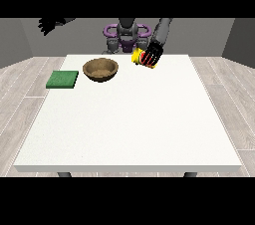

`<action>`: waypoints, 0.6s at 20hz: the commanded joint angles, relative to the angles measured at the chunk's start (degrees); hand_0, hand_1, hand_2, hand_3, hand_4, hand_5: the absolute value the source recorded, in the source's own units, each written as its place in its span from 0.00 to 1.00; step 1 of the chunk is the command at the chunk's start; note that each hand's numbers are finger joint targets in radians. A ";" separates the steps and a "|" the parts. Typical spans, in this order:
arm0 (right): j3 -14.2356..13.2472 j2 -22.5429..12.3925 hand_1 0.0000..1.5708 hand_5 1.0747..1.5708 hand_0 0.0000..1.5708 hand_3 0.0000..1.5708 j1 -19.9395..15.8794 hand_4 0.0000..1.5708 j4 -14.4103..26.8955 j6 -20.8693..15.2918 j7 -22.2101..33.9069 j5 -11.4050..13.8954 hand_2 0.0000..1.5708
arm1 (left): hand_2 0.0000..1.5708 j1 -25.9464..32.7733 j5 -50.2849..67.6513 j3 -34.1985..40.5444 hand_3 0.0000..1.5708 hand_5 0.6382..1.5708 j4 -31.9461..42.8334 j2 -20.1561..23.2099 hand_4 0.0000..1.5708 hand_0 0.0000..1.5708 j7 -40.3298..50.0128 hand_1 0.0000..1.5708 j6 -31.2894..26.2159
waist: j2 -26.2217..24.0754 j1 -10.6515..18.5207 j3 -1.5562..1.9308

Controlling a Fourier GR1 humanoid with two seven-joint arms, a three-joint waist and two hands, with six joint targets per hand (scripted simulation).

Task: Pick the cup and pour the ball into the bowl, then pick the bowl and place it on the pad

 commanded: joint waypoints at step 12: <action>-2.56 -2.21 0.00 0.99 0.00 0.00 -2.66 0.42 11.27 0.84 0.44 -0.22 0.00 | 1.00 -16.63 -27.95 -16.68 0.77 1.00 5.60 -8.27 0.67 0.49 38.61 0.49 -15.12 | -4.91 4.02 -0.21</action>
